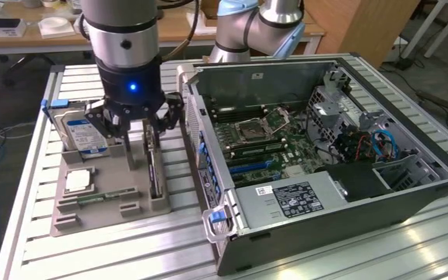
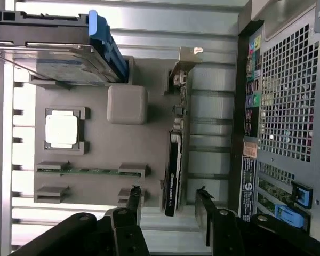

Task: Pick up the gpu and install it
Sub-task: 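Pick up the gpu and move the gpu toward the slot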

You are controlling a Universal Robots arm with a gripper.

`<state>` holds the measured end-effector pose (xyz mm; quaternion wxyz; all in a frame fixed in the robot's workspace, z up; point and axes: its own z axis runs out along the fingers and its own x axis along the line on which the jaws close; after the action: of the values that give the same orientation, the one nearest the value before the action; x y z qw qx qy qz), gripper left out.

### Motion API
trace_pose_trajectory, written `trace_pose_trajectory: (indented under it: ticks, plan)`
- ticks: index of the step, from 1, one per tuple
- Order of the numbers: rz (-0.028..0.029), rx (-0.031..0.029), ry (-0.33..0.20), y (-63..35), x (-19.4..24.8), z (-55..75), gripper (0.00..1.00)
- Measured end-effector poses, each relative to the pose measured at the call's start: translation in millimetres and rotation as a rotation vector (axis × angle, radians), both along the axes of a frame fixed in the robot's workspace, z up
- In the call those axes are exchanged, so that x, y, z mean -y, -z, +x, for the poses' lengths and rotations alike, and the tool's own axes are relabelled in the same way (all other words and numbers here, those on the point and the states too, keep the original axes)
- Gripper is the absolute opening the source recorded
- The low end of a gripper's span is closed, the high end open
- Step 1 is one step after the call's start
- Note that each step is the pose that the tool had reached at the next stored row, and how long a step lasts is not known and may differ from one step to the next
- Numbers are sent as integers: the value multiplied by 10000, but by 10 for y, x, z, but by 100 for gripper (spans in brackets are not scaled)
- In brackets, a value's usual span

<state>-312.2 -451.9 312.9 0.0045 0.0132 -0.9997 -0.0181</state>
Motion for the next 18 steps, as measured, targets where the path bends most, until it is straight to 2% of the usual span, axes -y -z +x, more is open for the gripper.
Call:
trace_pose_trajectory:
  ticks: [18]
  plan:
    - [-1, 1, 258, 320, 1, 53, 53]
